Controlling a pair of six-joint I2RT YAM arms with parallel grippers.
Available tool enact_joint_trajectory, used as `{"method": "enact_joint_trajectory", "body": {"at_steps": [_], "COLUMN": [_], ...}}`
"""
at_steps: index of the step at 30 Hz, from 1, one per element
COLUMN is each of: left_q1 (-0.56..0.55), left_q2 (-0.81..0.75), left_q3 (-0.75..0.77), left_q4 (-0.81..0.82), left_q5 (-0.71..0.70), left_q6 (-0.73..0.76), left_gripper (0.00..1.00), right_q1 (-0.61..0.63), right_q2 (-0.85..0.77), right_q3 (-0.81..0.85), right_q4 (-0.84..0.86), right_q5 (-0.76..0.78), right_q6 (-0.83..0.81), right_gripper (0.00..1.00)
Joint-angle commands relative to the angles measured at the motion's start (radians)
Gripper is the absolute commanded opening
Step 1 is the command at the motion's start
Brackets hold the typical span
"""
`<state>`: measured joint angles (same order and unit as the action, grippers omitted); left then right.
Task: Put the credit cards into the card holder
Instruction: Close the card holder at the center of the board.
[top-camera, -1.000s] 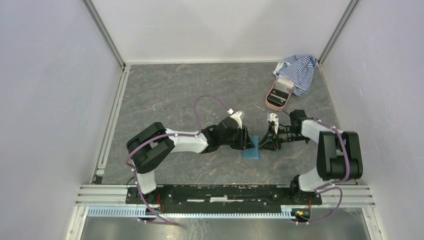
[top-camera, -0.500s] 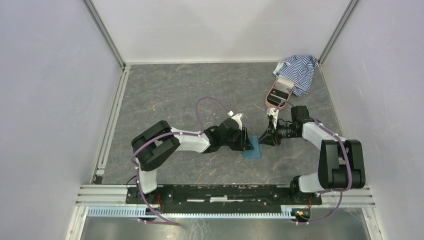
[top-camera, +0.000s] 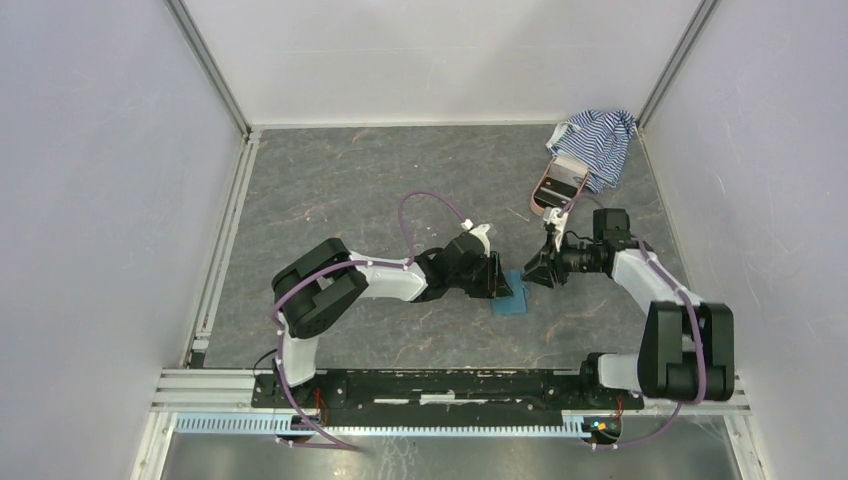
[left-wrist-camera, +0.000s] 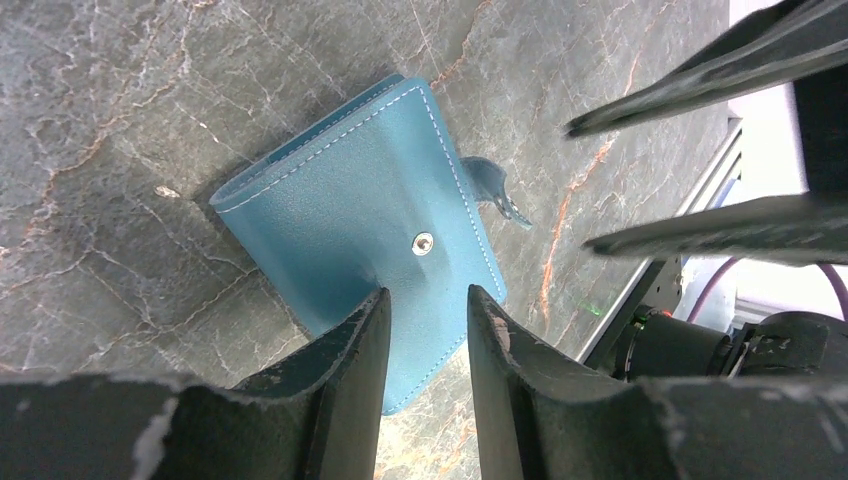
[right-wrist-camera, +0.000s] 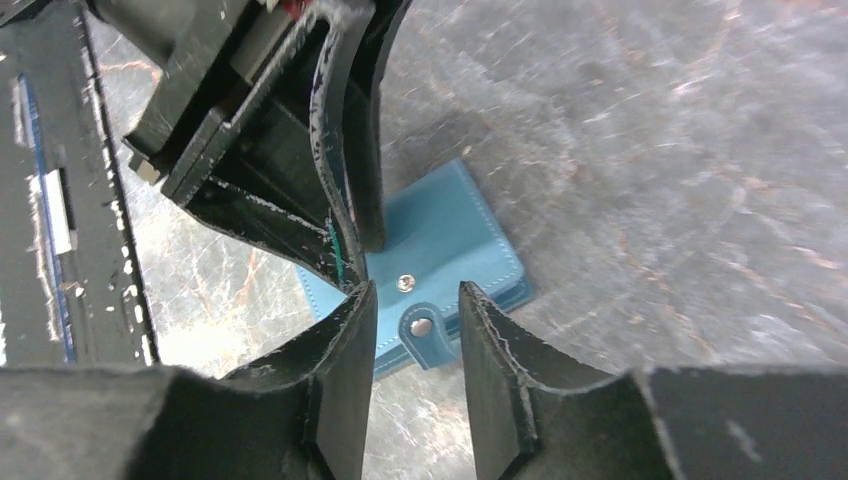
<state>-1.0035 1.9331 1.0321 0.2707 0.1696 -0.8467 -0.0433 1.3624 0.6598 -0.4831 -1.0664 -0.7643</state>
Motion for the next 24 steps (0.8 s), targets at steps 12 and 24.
{"method": "enact_joint_trajectory", "body": {"at_steps": [12, 24], "left_q1": [0.002, 0.002], "left_q2": [0.056, 0.059], "left_q3": [0.013, 0.013], "left_q4": [-0.106, -0.102], "left_q5": [-0.034, -0.041], "left_q6": [-0.011, -0.053], "left_gripper": [0.42, 0.42], "right_q1": [0.037, 0.156], "right_q2": [-0.273, -0.325], "right_q3": [-0.103, -0.123], "right_q4": [0.098, 0.087], "right_q5": [0.304, 0.375], "right_q6": [0.084, 0.110], "right_gripper": [0.39, 0.45]}}
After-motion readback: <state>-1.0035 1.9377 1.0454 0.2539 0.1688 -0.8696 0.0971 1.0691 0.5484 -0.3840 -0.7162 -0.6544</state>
